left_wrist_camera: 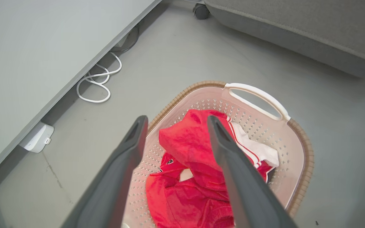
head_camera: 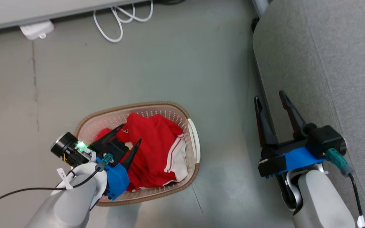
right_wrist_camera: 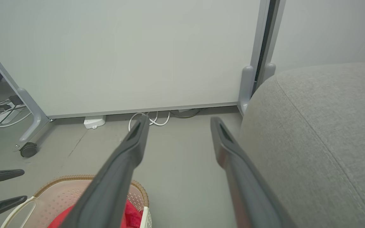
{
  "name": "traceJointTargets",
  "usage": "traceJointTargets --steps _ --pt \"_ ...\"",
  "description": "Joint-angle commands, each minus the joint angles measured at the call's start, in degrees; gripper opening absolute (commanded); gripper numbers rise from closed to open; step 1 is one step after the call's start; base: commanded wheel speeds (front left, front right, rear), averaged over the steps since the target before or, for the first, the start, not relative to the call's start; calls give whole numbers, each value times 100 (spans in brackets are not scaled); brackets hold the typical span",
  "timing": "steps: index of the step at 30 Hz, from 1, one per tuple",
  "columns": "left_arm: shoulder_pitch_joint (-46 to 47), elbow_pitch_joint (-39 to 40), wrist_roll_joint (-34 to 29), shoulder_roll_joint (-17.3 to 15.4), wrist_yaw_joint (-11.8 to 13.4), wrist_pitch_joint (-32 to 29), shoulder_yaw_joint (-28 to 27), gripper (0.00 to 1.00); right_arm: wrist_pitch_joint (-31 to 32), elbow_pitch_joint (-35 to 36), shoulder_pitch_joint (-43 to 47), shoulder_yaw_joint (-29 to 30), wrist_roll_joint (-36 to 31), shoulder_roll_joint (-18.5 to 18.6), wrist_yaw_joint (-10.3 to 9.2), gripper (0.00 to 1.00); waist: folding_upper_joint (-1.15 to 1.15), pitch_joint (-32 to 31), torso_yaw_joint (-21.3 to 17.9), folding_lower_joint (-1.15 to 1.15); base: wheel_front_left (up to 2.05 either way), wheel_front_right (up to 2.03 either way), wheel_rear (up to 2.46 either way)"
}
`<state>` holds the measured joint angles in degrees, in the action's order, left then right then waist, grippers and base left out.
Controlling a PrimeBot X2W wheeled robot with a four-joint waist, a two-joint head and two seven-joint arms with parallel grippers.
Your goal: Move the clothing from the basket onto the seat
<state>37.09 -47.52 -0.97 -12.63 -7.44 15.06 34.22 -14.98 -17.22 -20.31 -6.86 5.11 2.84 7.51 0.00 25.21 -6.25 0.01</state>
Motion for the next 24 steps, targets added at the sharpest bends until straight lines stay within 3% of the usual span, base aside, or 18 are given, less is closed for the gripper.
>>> traceJointTargets --steps 1,11,24 --pt "223 -140 32 -102 0 18 179 100 -32 83 -170 -9 -4 7 -3 100 0 428 -109 -1 0 0 0" --pt "958 -871 22 -336 0 17 1196 100 -32 425 -602 -40 -23 8 -4 100 0 1328 -302 -1 0 0 0" --pt "1725 -1799 117 -485 0 18 2086 100 -32 814 -836 -11 -32 7 -4 100 0 2163 -502 -1 0 0 0"
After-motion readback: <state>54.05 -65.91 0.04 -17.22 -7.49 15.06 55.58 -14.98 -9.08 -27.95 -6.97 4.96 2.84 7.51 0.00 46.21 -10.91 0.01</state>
